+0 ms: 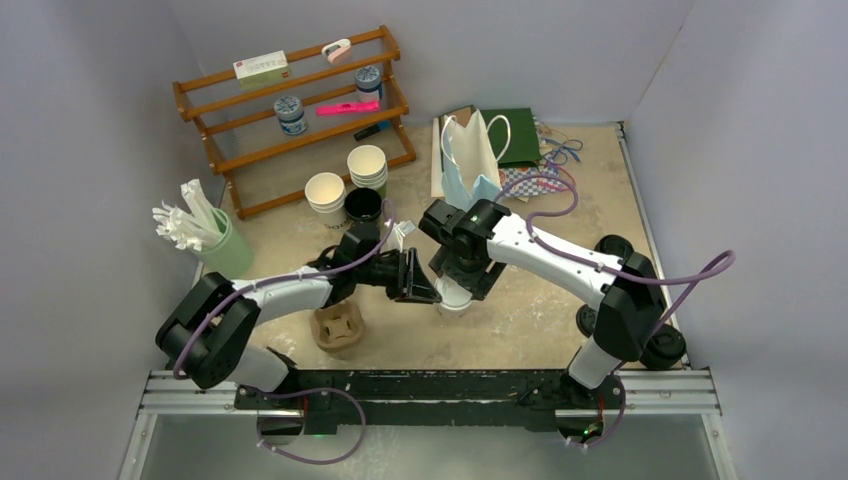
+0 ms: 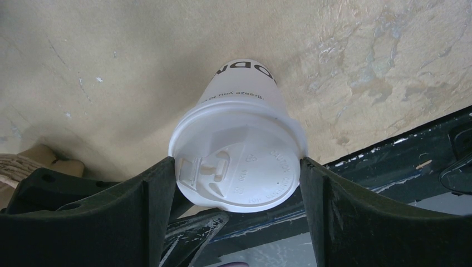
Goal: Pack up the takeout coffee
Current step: Close the cup lid on the coffee cup.
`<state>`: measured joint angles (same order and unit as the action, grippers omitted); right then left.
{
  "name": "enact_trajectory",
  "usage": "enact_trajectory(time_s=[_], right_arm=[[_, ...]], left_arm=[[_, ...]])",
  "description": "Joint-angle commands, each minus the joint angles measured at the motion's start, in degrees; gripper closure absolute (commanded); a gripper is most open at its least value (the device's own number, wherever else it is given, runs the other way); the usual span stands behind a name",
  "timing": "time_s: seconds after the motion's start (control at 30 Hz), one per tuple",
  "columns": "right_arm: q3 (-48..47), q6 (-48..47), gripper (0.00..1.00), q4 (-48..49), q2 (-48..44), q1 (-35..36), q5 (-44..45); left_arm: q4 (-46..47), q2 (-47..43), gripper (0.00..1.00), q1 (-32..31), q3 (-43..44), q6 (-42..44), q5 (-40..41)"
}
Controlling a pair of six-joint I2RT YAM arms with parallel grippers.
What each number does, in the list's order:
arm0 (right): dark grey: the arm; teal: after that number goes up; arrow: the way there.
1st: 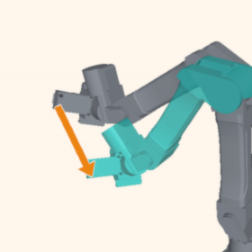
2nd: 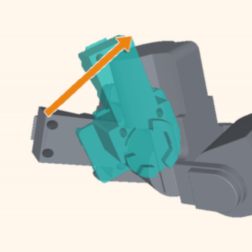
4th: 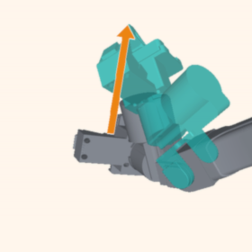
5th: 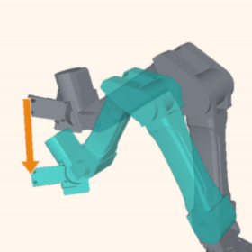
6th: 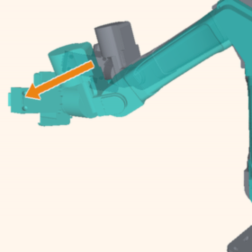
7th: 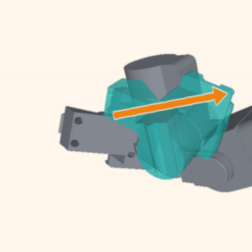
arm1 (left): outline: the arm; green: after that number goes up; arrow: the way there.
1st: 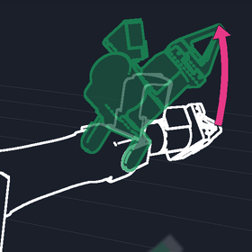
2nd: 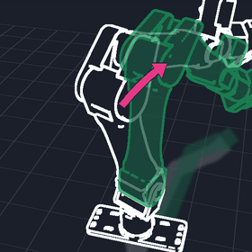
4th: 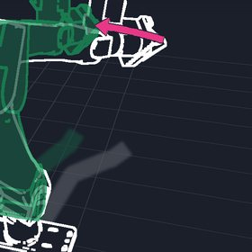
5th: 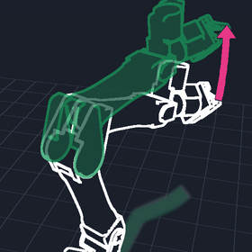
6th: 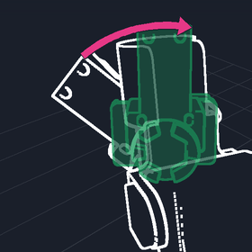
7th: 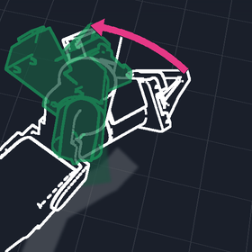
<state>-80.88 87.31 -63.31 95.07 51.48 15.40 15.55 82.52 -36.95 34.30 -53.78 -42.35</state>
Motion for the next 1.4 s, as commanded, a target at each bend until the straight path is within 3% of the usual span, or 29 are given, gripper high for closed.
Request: enact_trajectory(time_s=[0.0, 0.27, 0.63, 0.9, 1.1, 1.37], right_arm=[[3.95, 0.43, 0.2, 5.31, 4.64, 0.32, 1.77], [1.26, -5.84, 0.2, 6.39, 4.15, 0.37, 2.8], [-0.39, -35.91, 0.15, 15.32, 3.57, 0.31, 0.64], [6.67, -54.15, 0.12, 25.82, -5.3, 0.33, -5.56], [10.95, -60.83, 0.14, 29.23, -9.31, 0.35, -10.45], [14.9, -62.79, 0.05, 29.94, -13.93, 0.45, -11.46]], left_arm=[[-6.96, -2.08, 0.61, 0.09, 1.37, 3.58, 7.47], [-9.83, -6.8, 0.49, 0.51, 3.46, 4.1, 7.15], [-10.67, -14.72, 0.49, 3.36, -0.24, 2.46, 7.82], [-11.05, -18.41, 0.51, 6.05, -2.65, 0.08, 8.11], [-11.4, -17.66, 0.51, 7.23, -2.66, 0.1, 7.98], [-9.1, -16.24, 0.52, 7.86, -3.28, -0.04, 7.69]])
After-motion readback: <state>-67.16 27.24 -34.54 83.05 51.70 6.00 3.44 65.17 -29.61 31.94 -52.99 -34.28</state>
